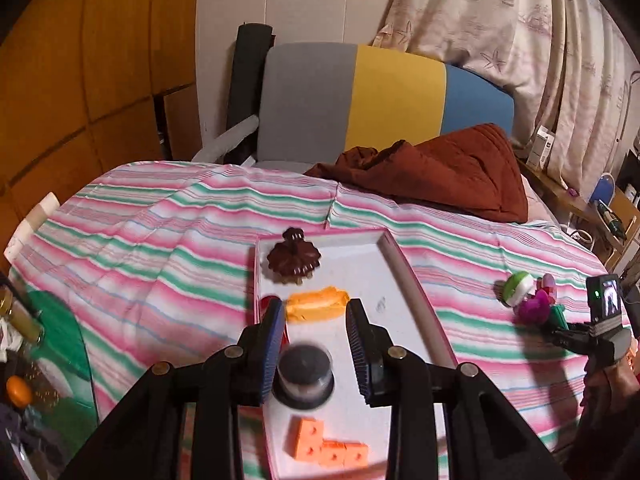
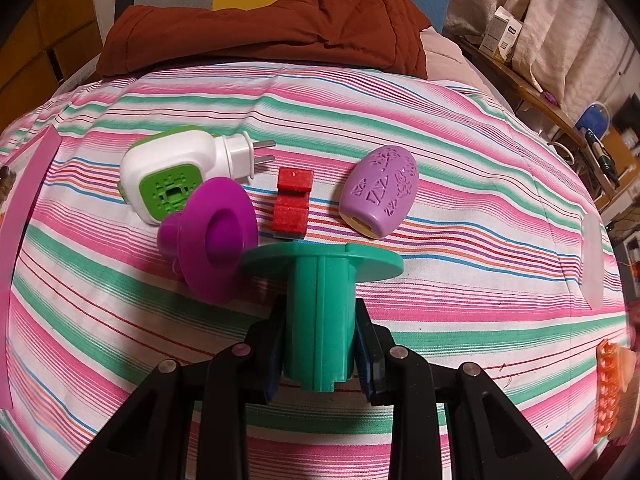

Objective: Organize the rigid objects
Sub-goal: 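Lift the green funnel toy with the right tool and carry it to the tray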

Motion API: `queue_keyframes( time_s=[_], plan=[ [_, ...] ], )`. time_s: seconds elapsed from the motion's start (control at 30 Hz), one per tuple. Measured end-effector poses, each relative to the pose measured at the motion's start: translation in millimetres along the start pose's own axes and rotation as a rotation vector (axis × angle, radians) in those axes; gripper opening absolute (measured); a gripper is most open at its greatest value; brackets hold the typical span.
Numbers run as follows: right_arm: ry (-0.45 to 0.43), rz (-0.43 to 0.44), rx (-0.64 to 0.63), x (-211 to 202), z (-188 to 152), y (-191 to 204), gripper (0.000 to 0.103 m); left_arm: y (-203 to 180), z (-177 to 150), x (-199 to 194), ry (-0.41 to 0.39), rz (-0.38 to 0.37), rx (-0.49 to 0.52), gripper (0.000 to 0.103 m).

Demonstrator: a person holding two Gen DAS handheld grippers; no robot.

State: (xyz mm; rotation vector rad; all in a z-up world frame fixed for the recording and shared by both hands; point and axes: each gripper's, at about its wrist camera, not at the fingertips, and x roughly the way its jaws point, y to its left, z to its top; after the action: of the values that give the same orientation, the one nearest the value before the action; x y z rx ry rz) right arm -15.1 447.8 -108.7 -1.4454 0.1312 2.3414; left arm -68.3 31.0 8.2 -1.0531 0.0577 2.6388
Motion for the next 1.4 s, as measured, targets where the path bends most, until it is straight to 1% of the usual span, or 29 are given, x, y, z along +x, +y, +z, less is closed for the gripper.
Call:
queue_keyframes(
  time_s=[0.07,0.17,0.3,0.57,0.7,0.83,0.97,1.2,1.27,1.33,1.4],
  plan=[
    [-0.002,-0.002,-0.001,-1,-1,1,0.030,-3,-9,-6,-0.001,-0.005,-0.002,0.031],
    [-0.004,-0.002,0.000,-1,-2,2,0.030,-8,-22,-14,-0.021,0.007,0.009,0.032],
    [-0.002,-0.002,-0.001,-1,-2,2,0.030,-8,-33,-15,-0.004,0.017,0.013,0.032],
    [0.032,0.012,0.004,-8,-7,4,0.030,4,-47,-13,0.027,0.007,-0.023,0.032],
    [0.054,0.031,-0.001,-14,-13,8,0.030,8,-49,-14,0.024,0.009,-0.031,0.032],
    [0.075,0.069,-0.006,-22,-22,14,0.030,11,-50,-15,0.023,0.007,-0.035,0.032],
    [0.077,0.099,-0.027,-31,-33,27,0.030,13,-52,-13,0.030,0.007,-0.041,0.032],
    [0.043,0.148,-0.064,-45,-51,53,0.030,18,-54,-15,0.030,0.021,-0.045,0.032],
    [0.037,0.167,-0.063,-48,-52,58,0.030,19,-53,-15,0.033,0.025,-0.044,0.032],
    [0.036,0.212,-0.051,-50,-51,64,0.030,21,-54,-16,0.034,0.029,-0.048,0.032],
    [0.027,0.224,-0.063,-53,-51,74,0.030,23,-54,-17,0.034,0.034,-0.050,0.032]
  ],
)
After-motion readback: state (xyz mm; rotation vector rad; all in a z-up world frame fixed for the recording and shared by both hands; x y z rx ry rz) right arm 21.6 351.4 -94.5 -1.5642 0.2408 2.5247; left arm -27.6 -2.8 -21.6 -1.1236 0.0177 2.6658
